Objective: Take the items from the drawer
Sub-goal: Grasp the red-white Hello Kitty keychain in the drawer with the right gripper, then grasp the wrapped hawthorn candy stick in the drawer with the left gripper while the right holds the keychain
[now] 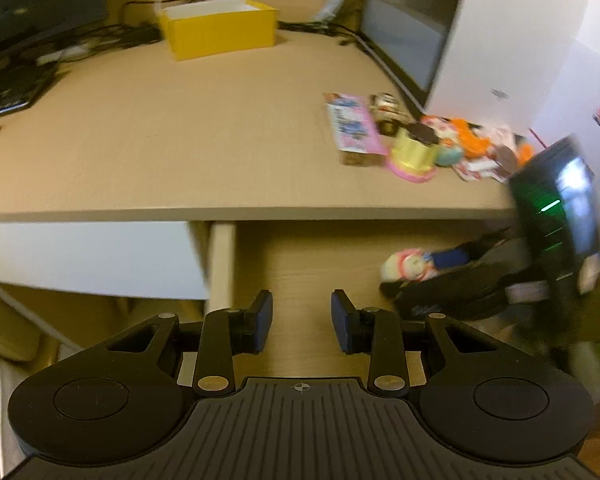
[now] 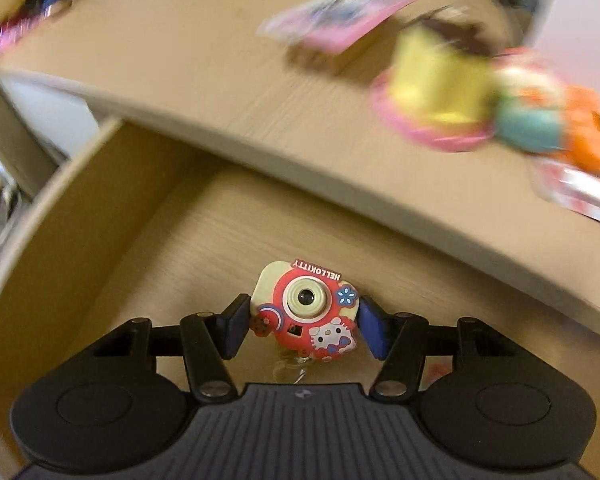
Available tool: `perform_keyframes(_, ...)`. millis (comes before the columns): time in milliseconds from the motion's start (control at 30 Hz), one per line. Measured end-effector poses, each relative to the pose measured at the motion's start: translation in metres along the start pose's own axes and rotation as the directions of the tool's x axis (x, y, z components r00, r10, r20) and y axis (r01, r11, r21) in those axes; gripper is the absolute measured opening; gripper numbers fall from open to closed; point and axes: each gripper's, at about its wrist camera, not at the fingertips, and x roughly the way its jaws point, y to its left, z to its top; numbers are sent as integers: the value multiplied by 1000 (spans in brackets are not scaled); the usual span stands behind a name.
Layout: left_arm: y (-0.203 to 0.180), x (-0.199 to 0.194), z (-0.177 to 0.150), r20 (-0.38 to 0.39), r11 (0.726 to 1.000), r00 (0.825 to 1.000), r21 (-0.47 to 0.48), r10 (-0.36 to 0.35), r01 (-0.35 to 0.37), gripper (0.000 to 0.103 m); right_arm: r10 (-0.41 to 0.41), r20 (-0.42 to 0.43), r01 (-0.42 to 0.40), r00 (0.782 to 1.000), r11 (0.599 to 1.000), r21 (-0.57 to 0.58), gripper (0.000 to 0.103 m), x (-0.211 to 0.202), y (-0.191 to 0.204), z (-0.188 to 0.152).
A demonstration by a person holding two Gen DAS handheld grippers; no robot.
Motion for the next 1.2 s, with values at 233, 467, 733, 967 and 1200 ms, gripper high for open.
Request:
perform_keyframes(233,-56,33,12,-66,980,987,129,-143,151,35,-184,137,171,973,980,101,58,-83,-36,-20)
perform_keyframes(467,-103,77,14,-190,945,946,149,-263,293,35,-328,152,280,932,921,271,58,-136,-88,-67)
perform_keyframes(733,-151,137,2,-353,931,895,136,-273,338,35,-343,97,287,934,885,367,58,-155,-101,-130)
perform_keyframes(967,-190,169,-8,-337,945,929,225,-152,236,35,-333,103,273,937,884,380,58,-155,-105,-143)
perform_keyframes(1200,-201,175,-26,-339,926,939,331,-62,181,45,-321,109,256,941,883,393,58,-156,-109,-149)
